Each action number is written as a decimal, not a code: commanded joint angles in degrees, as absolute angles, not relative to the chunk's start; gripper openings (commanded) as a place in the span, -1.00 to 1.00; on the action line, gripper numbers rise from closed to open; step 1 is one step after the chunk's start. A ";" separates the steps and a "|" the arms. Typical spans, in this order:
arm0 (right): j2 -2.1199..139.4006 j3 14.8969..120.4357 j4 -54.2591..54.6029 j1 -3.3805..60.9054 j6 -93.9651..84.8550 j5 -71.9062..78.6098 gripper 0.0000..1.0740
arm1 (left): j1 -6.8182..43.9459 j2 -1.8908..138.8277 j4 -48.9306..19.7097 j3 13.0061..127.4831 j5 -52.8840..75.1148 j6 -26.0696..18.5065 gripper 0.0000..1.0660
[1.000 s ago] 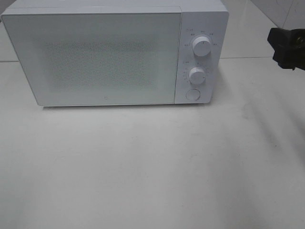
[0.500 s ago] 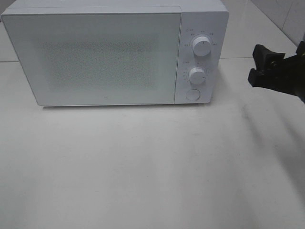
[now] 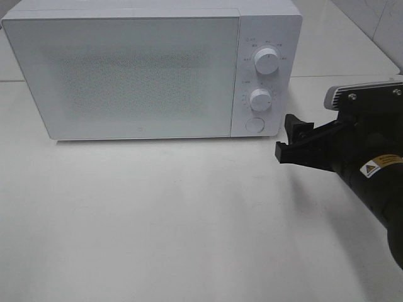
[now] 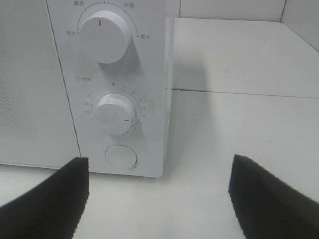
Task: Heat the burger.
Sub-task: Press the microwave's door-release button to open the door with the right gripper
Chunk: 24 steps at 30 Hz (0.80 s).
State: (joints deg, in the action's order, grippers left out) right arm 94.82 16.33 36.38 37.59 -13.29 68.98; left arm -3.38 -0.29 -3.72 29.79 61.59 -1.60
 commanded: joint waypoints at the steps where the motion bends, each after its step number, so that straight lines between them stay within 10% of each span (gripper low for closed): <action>1: 96.72 18.28 38.10 39.94 -13.75 80.10 0.40 | -3.44 -1.38 -4.07 29.56 61.25 -1.38 0.83; 24: 104.85 23.66 45.95 47.56 -10.60 79.35 0.37 | -3.44 -1.38 -4.07 29.56 61.25 -1.38 0.83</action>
